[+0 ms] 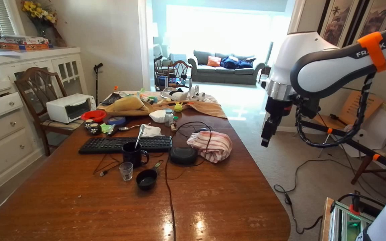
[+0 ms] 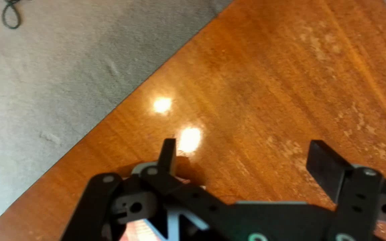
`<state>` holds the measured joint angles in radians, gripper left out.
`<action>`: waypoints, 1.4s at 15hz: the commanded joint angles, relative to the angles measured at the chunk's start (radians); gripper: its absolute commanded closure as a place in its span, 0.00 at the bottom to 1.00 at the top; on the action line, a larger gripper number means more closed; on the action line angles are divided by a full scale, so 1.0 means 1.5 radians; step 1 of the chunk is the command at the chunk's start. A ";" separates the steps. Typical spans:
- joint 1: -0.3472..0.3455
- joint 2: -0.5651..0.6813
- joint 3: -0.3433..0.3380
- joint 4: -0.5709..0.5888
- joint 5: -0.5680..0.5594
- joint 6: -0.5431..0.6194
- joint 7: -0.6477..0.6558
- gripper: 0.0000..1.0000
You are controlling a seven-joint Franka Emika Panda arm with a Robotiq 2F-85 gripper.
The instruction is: Move the cable on the left to the right.
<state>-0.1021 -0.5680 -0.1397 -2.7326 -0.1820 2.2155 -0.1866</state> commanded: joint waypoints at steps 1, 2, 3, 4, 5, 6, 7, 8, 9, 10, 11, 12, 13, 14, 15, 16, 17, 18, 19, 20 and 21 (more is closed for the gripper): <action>0.047 0.075 0.036 -0.007 0.119 0.055 0.119 0.00; 0.050 0.092 0.062 -0.013 0.136 0.081 0.172 0.00; 0.063 0.108 0.071 -0.014 0.170 0.092 0.198 0.00; 0.070 0.133 0.088 -0.009 0.195 0.114 0.238 0.00; 0.075 0.157 0.102 -0.002 0.217 0.136 0.272 0.00; 0.078 0.180 0.117 0.003 0.234 0.160 0.309 0.00; 0.080 0.204 0.132 0.006 0.244 0.184 0.348 0.00; 0.077 0.230 0.150 0.008 0.245 0.222 0.394 0.00; 0.073 0.257 0.166 0.011 0.241 0.252 0.440 0.00; 0.071 0.287 0.182 0.013 0.234 0.290 0.489 0.00; 0.064 0.314 0.199 0.015 0.212 0.327 0.549 0.00; 0.043 0.340 0.224 0.020 0.197 0.351 0.598 0.00; 0.018 0.363 0.248 0.023 0.176 0.376 0.647 0.00; 0.031 0.391 0.247 0.040 0.172 0.373 0.697 0.00; 0.076 0.418 0.219 0.060 0.216 0.362 0.688 0.00; 0.075 0.349 0.205 0.016 0.199 0.354 0.644 0.00; 0.085 0.372 0.202 0.029 0.205 0.354 0.660 0.00; 0.091 0.390 0.200 0.041 0.209 0.354 0.667 0.00; 0.094 0.401 0.199 0.049 0.211 0.354 0.671 0.00; 0.095 0.407 0.198 0.055 0.211 0.354 0.672 0.00; 0.095 0.410 0.197 0.057 0.212 0.354 0.673 0.00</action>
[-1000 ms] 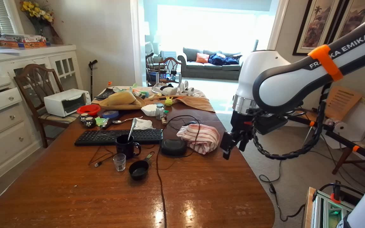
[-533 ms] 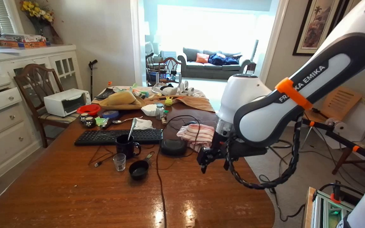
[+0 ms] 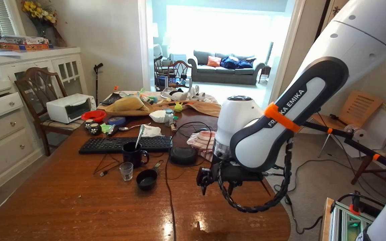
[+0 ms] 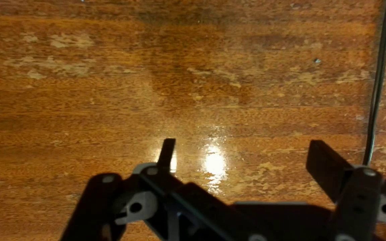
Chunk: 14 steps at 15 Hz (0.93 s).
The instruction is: Move the cable on the left to the right.
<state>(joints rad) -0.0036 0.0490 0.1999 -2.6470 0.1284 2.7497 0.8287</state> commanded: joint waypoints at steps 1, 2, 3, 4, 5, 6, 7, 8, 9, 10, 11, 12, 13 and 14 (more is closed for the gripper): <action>0.029 -0.002 -0.030 0.001 0.005 -0.002 -0.004 0.00; 0.033 0.006 -0.034 0.002 -0.031 0.009 0.033 0.00; 0.040 0.019 -0.032 0.010 -0.023 0.021 0.032 0.00; 0.053 0.038 -0.028 0.021 -0.013 0.040 0.045 0.00; 0.067 0.052 -0.026 0.029 -0.020 0.058 0.063 0.00; 0.079 0.066 -0.024 0.035 -0.015 0.076 0.072 0.00; 0.097 0.083 -0.029 0.042 -0.033 0.100 0.105 0.00; 0.114 0.097 -0.033 0.050 -0.039 0.108 0.111 0.00; 0.131 0.113 -0.036 0.059 -0.037 0.120 0.123 0.00; 0.152 0.130 -0.046 0.068 -0.051 0.129 0.144 0.00; 0.169 0.146 -0.050 0.078 -0.051 0.132 0.149 0.00; 0.183 0.160 -0.056 0.087 -0.051 0.140 0.152 0.00; 0.199 0.175 -0.063 0.097 -0.052 0.145 0.155 0.00; 0.214 0.187 -0.072 0.107 -0.054 0.146 0.157 0.00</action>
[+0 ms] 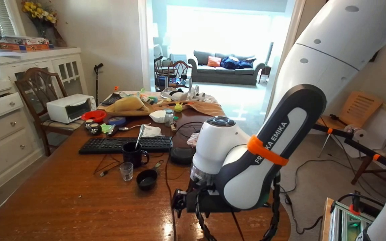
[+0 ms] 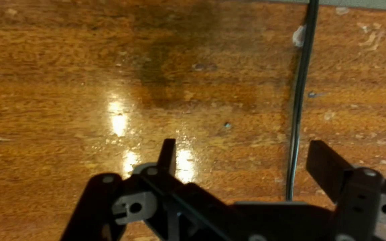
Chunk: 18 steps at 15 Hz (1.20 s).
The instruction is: Move the cable on the left to the right.
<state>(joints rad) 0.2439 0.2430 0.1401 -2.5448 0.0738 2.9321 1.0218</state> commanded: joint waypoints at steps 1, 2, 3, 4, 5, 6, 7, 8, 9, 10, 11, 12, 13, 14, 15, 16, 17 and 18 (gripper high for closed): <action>0.059 0.069 -0.035 0.049 -0.010 0.025 0.024 0.00; 0.071 0.077 -0.043 0.059 -0.011 0.021 0.024 0.00; 0.079 0.086 -0.048 0.069 -0.008 0.020 0.021 0.00; 0.092 0.095 -0.060 0.080 -0.012 0.019 0.024 0.00; 0.097 0.103 -0.062 0.091 -0.008 0.018 0.021 0.00; 0.103 0.110 -0.066 0.101 -0.006 0.016 0.020 0.00; 0.111 0.116 -0.074 0.111 -0.007 0.013 0.022 0.00; 0.116 0.121 -0.078 0.119 -0.006 0.012 0.021 0.00; 0.121 0.127 -0.082 0.126 -0.005 0.012 0.021 0.02; 0.124 0.131 -0.084 0.132 -0.003 0.011 0.020 0.09; 0.127 0.136 -0.086 0.138 -0.002 0.011 0.019 0.26; 0.127 0.139 -0.084 0.143 0.002 0.009 0.017 0.30; 0.127 0.142 -0.084 0.146 0.003 0.007 0.015 0.40; 0.128 0.145 -0.083 0.149 0.004 0.007 0.014 0.47; 0.129 0.147 -0.083 0.152 0.004 0.006 0.013 0.57; 0.131 0.148 -0.084 0.155 0.004 0.003 0.013 0.63; 0.133 0.147 -0.085 0.156 0.004 0.002 0.015 0.70; 0.134 0.146 -0.086 0.156 0.003 0.001 0.015 0.78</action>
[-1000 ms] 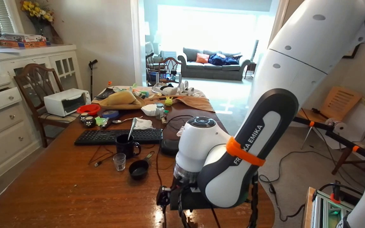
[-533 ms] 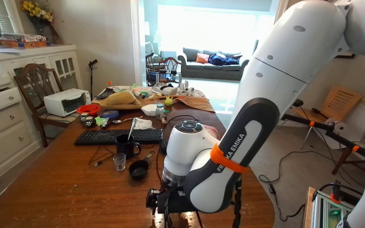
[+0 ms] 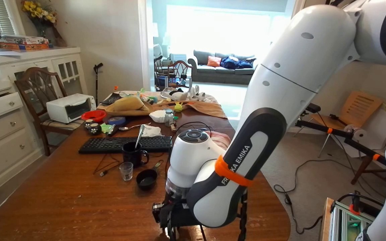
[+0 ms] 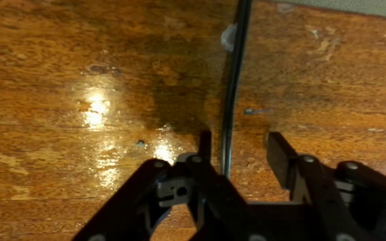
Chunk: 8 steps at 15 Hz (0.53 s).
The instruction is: Move the cable on the left to the right.
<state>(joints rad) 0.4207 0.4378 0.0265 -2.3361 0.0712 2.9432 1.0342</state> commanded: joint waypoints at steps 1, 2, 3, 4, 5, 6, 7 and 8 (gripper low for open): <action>0.017 0.015 -0.010 0.017 0.005 -0.007 0.006 0.85; 0.017 0.014 -0.009 0.017 0.005 -0.008 0.006 0.93; 0.018 0.012 -0.009 0.017 0.005 -0.009 0.005 0.99; 0.018 0.012 -0.008 0.018 0.006 -0.012 0.005 1.00; 0.017 0.012 -0.006 0.017 0.006 -0.013 0.002 1.00; 0.018 0.011 -0.006 0.016 0.006 -0.013 0.002 0.99; 0.017 0.007 -0.005 0.014 0.006 -0.018 0.000 0.98; 0.010 0.003 0.002 0.013 0.011 -0.021 -0.005 0.98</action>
<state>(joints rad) 0.4347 0.4407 0.0247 -2.3274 0.0713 2.9417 1.0342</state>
